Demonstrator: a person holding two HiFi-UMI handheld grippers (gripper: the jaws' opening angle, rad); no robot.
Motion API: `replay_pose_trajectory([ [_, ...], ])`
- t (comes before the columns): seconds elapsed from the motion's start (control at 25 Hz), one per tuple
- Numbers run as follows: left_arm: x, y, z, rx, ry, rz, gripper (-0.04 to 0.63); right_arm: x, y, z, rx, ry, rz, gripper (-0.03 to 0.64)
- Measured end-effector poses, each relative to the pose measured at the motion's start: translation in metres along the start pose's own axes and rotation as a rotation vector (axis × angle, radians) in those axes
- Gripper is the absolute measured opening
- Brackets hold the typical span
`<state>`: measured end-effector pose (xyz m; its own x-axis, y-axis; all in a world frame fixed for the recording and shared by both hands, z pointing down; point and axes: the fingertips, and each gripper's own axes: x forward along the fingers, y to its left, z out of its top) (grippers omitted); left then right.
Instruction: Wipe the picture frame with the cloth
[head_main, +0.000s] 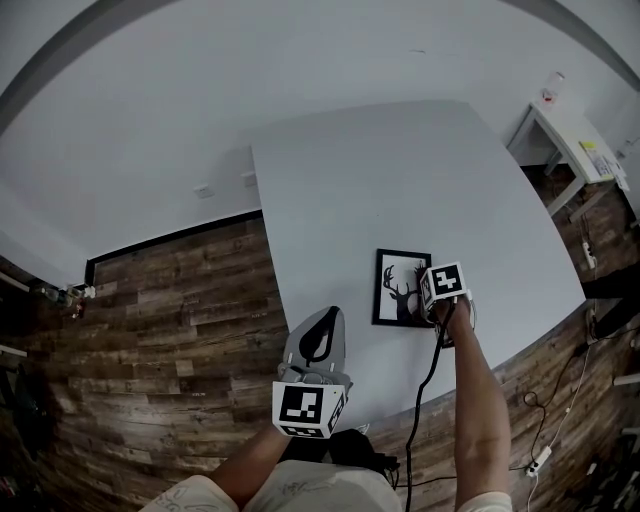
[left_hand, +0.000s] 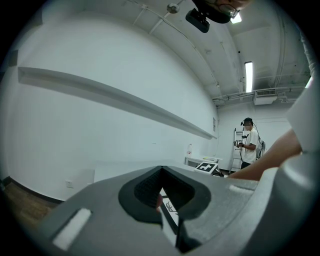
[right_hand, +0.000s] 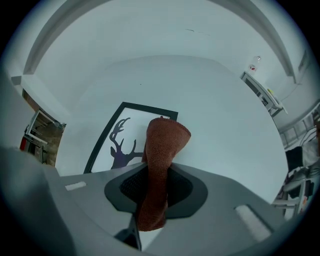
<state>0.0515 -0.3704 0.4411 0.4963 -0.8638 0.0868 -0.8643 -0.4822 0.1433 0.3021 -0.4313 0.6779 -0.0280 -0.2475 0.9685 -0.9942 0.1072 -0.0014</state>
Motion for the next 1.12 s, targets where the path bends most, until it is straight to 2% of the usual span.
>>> replay_pose_trajectory([
  [0.16,-0.003,0.002,0.002,0.001,-0.005,0.003,0.002,-0.001,0.013,0.001,-0.011,-0.004,0.011,0.106],
  [0.36,-0.008,0.004,0.005,0.000,-0.012,0.013,0.002,0.001,0.057,0.005,-0.032,-0.011,0.089,0.106],
  [0.56,-0.014,0.006,0.006,-0.003,-0.017,0.017,0.002,-0.001,0.106,0.012,-0.086,-0.023,0.131,0.106],
  [0.68,-0.016,0.004,0.006,-0.002,-0.017,0.017,0.002,-0.001,0.118,0.014,-0.110,-0.030,0.130,0.106],
  [0.88,-0.020,0.006,0.006,0.002,-0.015,0.018,0.000,-0.003,0.109,0.010,-0.109,-0.031,0.105,0.106],
  [1.12,-0.022,0.003,0.005,0.005,-0.010,0.005,0.000,-0.007,0.052,-0.014,-0.023,-0.014,0.039,0.106],
])
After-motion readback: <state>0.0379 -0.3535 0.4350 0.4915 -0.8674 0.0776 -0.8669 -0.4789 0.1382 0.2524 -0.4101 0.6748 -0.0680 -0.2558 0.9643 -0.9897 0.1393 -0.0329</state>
